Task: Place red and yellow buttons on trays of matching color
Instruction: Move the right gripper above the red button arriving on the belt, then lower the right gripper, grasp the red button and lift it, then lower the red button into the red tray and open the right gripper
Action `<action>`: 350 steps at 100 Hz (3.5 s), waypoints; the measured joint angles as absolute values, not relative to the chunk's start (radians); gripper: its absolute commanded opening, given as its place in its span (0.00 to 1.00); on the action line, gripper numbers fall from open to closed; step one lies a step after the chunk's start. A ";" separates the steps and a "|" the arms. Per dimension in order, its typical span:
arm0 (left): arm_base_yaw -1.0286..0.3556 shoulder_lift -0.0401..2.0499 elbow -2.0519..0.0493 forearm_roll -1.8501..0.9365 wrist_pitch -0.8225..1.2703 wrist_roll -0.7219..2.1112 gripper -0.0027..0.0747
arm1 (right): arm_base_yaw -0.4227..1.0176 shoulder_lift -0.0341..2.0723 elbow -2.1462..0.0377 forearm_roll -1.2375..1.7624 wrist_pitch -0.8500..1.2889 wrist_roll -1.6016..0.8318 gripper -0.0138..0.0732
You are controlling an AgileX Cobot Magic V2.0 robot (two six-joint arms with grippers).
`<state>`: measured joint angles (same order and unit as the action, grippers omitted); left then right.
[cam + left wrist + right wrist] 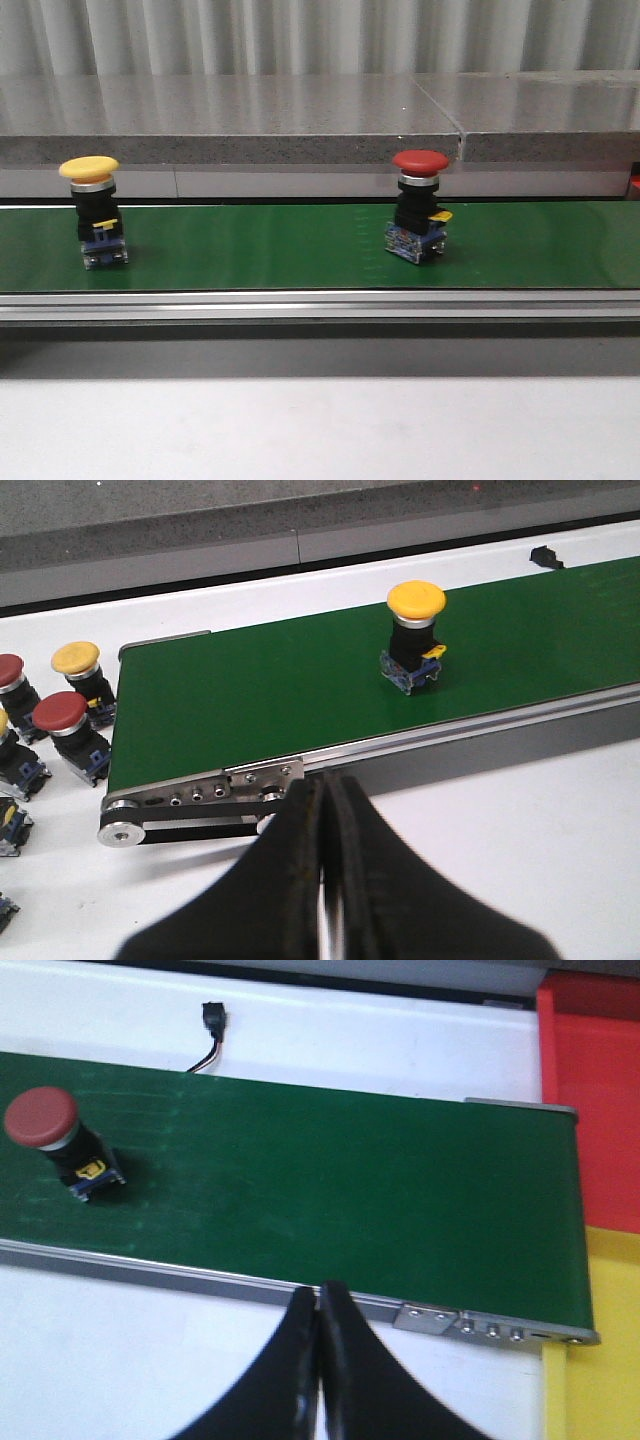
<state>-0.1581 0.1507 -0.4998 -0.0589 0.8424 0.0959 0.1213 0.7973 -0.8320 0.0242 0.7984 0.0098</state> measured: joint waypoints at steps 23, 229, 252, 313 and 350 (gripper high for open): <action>-0.158 0.151 -0.500 -0.059 0.842 0.096 0.01 | 0.213 0.971 -0.945 0.048 0.861 -0.032 0.81; -0.158 0.151 -0.500 -0.059 0.844 0.096 0.01 | -0.071 1.558 -1.318 0.100 0.816 -0.165 0.40; -0.158 0.151 -0.500 -0.059 0.844 0.096 0.01 | -0.201 1.558 -1.318 0.099 0.789 -0.165 0.40; -0.158 0.151 -0.500 -0.059 0.844 0.096 0.01 | -0.406 1.745 -1.465 0.113 0.789 -0.128 0.40; -0.158 0.151 -0.500 -0.059 0.844 0.096 0.01 | -0.406 1.911 -1.481 0.163 0.708 -0.128 0.41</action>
<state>-0.1581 0.1507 -0.4998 -0.0589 0.8443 0.0959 -0.4056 1.9105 -1.4806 0.1626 0.7079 -0.1275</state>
